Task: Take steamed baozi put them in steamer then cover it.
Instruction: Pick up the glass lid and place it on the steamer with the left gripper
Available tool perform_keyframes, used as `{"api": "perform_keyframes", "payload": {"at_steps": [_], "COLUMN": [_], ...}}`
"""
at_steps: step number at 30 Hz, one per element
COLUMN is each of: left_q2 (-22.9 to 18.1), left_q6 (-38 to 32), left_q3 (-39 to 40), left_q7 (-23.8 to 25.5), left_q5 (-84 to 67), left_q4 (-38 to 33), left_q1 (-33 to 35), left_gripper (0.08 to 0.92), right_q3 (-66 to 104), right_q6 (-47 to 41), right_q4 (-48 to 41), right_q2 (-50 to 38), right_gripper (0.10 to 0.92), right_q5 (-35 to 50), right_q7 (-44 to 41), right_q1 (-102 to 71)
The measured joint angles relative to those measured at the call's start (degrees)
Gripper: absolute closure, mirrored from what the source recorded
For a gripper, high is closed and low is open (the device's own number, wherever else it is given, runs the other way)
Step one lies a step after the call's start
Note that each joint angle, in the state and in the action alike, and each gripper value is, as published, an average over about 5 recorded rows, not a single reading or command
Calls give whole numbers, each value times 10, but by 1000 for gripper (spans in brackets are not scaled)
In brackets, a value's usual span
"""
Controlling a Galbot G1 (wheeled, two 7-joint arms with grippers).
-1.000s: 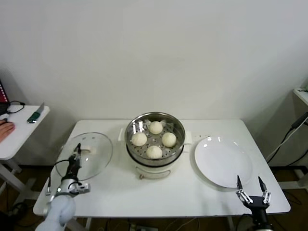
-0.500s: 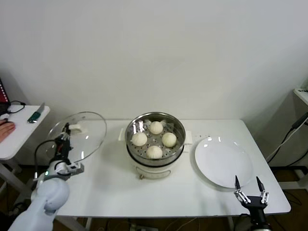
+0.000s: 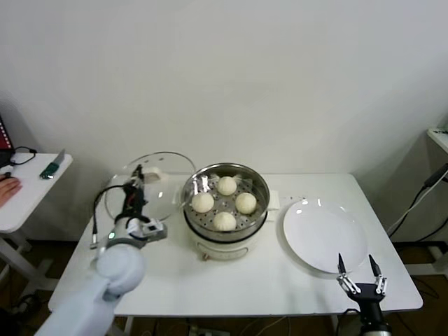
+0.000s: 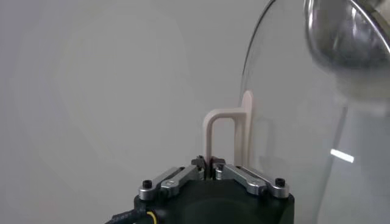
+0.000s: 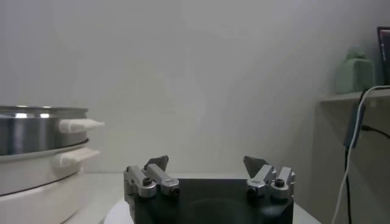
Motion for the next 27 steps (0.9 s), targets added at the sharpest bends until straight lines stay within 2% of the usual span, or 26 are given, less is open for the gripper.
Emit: {"api": "perform_keyframes", "payload": {"at_steps": [6, 13, 21, 27], "left_q2": [-45, -118, -201, -242], "left_q6": [23, 28, 28, 28], "left_q3": [60, 109, 143, 151], "left_q7": [60, 108, 129, 131], "left_q5": [73, 146, 205, 235], "left_q4": [-4, 17, 58, 94], "left_q1": [-30, -57, -81, -89], "left_gripper": [858, 858, 858, 858], "right_q3": [0, 2, 6, 6], "right_q6": [1, 5, 8, 11], "right_q4": [-1, -4, -4, -3], "right_q2": [-3, -9, -14, -13], "right_gripper": [203, 203, 203, 203], "right_q5": [0, 1, 4, 4], "right_q7": [0, 0, 0, 0], "right_q1": [3, 2, 0, -3]}}
